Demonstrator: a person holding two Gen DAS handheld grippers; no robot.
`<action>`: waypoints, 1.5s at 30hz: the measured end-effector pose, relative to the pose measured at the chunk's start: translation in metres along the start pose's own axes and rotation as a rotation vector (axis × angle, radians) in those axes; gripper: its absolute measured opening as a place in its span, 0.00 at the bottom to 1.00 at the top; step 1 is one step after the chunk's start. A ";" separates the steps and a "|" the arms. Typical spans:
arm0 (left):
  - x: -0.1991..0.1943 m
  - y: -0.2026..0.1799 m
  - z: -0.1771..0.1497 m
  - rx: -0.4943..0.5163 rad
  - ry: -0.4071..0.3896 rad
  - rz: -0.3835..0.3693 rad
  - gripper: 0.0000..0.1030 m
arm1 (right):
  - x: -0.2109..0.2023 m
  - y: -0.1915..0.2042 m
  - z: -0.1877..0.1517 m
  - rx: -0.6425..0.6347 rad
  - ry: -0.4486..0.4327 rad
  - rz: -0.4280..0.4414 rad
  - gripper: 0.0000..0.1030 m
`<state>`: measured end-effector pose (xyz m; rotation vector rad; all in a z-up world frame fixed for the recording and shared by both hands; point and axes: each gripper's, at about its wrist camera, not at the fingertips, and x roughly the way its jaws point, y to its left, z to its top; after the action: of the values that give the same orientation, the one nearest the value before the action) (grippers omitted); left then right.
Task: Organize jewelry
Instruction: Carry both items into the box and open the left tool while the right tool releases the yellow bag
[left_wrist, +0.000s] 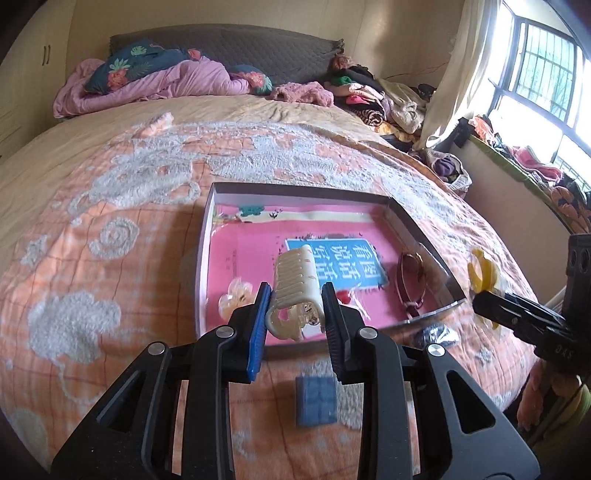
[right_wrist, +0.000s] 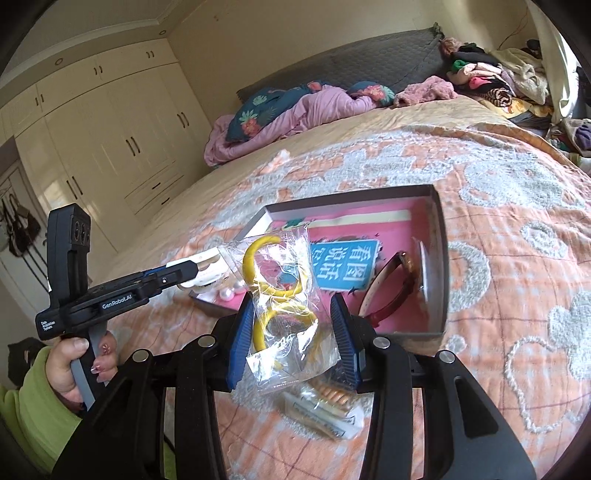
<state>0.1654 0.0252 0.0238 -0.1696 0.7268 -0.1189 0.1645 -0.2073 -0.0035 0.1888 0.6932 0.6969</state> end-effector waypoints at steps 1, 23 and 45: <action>0.002 -0.001 0.001 0.001 0.000 0.003 0.20 | 0.000 -0.002 0.001 0.005 -0.004 -0.004 0.39; 0.049 -0.012 0.014 0.030 0.023 0.043 0.20 | 0.017 -0.013 0.027 0.029 -0.049 -0.055 0.39; 0.063 -0.010 0.015 0.025 0.040 0.037 0.20 | 0.065 -0.024 0.038 0.023 -0.001 -0.143 0.39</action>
<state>0.2222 0.0070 -0.0044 -0.1302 0.7680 -0.0961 0.2382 -0.1810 -0.0177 0.1591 0.7074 0.5518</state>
